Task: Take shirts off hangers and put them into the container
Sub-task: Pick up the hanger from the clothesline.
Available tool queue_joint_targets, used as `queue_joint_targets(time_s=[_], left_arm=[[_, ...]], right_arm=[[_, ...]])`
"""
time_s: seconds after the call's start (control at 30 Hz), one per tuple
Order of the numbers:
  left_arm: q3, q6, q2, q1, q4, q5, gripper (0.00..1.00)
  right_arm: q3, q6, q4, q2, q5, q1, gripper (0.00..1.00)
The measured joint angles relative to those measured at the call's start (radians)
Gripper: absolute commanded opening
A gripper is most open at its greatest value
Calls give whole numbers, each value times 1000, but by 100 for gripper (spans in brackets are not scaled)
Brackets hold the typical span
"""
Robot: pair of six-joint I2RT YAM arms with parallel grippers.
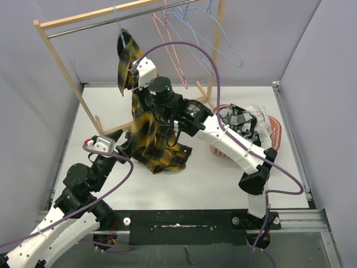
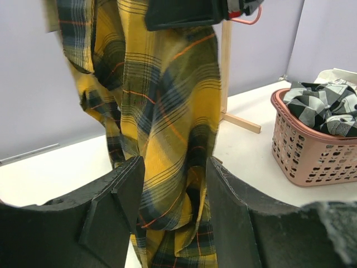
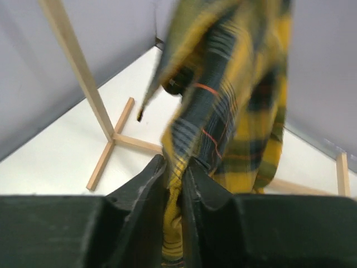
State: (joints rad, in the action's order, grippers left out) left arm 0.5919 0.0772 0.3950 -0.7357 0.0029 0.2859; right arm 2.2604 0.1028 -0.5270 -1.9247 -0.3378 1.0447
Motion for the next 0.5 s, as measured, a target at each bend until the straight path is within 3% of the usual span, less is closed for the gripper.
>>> queue_joint_targets(time_s=[0.13, 0.5], left_arm=[[0, -3, 0, 0, 0, 0, 47], [0, -7, 2, 0, 0, 0, 47]], right_arm=[[-115, 30, 16, 71, -10, -55, 0], [-198, 37, 37, 206, 31, -137, 0]])
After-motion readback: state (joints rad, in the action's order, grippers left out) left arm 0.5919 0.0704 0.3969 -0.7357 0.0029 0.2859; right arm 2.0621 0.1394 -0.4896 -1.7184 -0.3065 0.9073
